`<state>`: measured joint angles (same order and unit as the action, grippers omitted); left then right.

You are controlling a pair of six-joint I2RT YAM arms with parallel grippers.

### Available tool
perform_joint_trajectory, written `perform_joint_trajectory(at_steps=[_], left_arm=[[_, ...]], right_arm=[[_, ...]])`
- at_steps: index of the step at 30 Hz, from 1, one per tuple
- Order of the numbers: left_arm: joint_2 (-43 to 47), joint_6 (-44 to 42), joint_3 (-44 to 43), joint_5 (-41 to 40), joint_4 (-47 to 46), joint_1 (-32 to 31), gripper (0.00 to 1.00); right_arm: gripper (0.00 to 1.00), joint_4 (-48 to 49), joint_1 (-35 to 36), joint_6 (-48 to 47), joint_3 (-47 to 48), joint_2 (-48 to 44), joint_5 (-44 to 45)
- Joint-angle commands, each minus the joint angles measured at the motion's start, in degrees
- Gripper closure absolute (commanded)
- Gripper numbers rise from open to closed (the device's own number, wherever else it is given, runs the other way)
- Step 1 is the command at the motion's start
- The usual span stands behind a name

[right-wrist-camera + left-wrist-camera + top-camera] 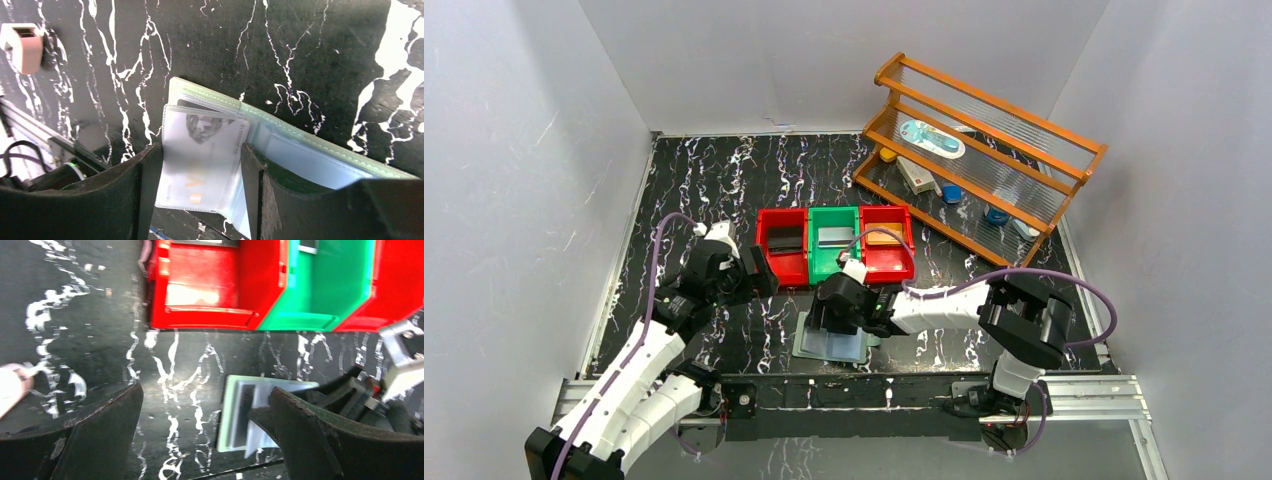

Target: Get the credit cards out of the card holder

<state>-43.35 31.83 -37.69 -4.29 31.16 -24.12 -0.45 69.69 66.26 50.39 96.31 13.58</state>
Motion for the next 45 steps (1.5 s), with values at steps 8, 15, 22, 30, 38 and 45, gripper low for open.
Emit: perform_joint_trajectory(at_steps=[8, 15, 22, 30, 38, 45], left_arm=[[0.1, 12.8, 13.2, 32.5, -17.1, 0.3, 0.2], [-1.4, 13.9, 16.7, 37.2, -20.5, 0.2, 0.35], [-4.7, 12.9, 17.1, 38.8, -21.4, -0.8, 0.5], [-3.5, 16.4, 19.5, 34.7, -21.2, -3.0, 0.5], [-1.2, 17.7, 21.9, 31.8, -21.0, -5.6, 0.54], [-6.5, 16.0, 20.4, 31.4, -24.1, -9.6, 0.6]], right_arm=[[0.36, 5.1, -1.2, 3.5, -7.5, 1.1, -5.5], [0.36, 5.3, -1.4, 3.9, -8.5, 0.4, -5.2], [0.36, 5.3, -1.5, 4.0, -8.6, 0.4, -4.9], [0.35, 5.3, -1.8, 4.0, -8.7, 0.4, -5.1], [0.35, 5.8, -1.9, 4.1, -8.7, 0.6, -5.6], [0.35, 6.1, -2.0, 4.0, -8.4, 1.0, -6.0]])
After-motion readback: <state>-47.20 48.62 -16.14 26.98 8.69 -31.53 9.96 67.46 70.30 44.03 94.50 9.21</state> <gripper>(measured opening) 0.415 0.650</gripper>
